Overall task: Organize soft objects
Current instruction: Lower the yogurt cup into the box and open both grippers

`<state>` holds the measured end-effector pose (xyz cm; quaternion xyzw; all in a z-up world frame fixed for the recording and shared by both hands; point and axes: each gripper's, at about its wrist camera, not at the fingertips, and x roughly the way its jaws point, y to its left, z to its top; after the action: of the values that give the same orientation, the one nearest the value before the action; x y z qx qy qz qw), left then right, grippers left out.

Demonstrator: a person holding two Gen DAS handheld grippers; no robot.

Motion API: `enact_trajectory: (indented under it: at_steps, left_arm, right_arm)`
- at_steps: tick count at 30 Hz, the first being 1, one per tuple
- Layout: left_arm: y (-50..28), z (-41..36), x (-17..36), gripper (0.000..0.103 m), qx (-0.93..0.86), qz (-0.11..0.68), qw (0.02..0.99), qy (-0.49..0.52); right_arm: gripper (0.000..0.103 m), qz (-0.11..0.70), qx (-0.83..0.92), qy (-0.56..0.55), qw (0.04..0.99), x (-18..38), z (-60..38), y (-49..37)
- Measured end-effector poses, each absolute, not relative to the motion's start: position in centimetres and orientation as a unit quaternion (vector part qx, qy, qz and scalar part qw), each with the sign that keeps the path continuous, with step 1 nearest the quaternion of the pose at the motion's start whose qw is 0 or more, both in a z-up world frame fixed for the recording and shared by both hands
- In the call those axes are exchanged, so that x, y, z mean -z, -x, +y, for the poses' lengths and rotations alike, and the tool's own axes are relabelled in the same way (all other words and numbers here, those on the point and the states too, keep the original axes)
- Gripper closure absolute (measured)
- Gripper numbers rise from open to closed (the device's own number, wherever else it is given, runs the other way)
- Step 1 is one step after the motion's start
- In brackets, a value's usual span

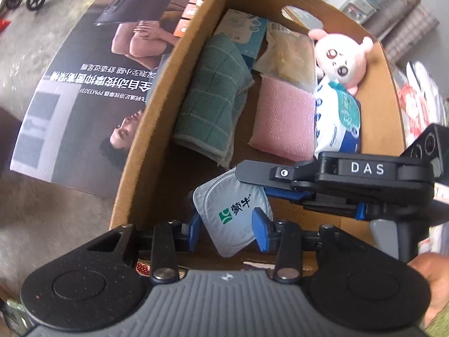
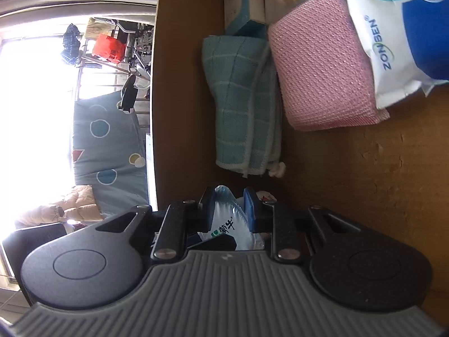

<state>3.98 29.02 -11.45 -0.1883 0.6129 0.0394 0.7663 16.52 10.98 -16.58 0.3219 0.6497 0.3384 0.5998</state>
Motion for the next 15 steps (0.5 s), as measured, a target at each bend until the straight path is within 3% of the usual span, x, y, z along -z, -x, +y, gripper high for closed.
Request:
enact_trajectory:
  at_steps: [6,15]
  left_arm:
    - [-3.9,28.6,10.8,0.047,-0.038,0.600,0.776,0.188]
    - [-4.2,27.5,9.2,0.040,-0.038,0.581,0.793,0.177]
  right_arm:
    - [0.079,0.642,-0.340,-0.325,0.606,16.3,10.0,-16.3]
    - [0.078,0.616,-0.345,-0.338,0.622,14.5,7.9,-16.0]
